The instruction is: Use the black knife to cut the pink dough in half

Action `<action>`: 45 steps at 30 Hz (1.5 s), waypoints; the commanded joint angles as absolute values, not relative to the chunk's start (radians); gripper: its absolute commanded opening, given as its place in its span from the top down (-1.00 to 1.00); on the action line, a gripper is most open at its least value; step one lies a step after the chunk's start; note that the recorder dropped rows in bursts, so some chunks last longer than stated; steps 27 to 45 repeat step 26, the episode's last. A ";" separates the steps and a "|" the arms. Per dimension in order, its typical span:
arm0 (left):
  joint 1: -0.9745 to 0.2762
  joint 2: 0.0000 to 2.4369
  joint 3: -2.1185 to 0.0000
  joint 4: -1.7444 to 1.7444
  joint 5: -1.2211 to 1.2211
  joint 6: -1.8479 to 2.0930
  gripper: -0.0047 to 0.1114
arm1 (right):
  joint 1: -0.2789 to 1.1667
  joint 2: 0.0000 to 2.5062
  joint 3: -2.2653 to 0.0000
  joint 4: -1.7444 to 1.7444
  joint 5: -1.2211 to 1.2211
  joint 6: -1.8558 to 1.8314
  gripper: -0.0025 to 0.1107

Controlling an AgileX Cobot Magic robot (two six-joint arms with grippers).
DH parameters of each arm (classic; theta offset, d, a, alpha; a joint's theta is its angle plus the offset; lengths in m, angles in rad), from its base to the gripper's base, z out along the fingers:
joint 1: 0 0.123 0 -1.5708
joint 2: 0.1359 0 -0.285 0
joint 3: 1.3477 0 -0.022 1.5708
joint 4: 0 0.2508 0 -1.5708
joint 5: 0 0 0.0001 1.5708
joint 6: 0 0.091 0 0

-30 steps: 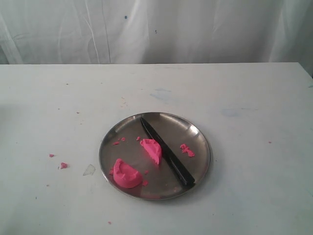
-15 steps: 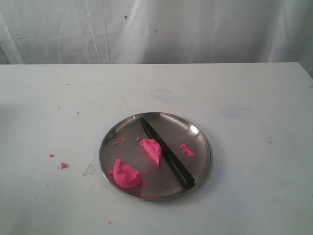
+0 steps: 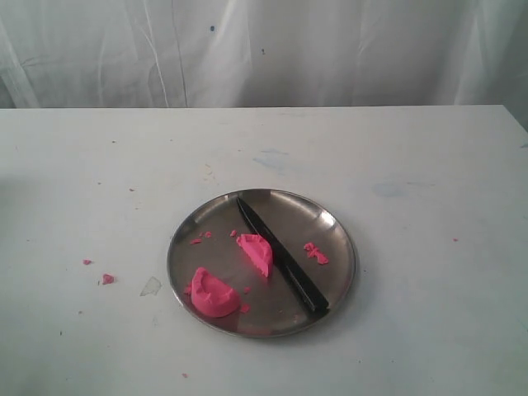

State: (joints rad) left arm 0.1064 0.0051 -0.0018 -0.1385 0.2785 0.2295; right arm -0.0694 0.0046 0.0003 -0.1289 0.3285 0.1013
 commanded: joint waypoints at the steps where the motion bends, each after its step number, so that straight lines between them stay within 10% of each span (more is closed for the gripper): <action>1: 0.108 0.000 0.000 -0.149 0.279 0.232 0.92 | -0.076 0.000 0.000 -0.128 0.320 0.087 0.96; 45: 0.108 0.000 0.000 -0.149 0.210 0.232 0.92 | -0.076 0.000 0.000 -0.128 0.320 0.087 0.96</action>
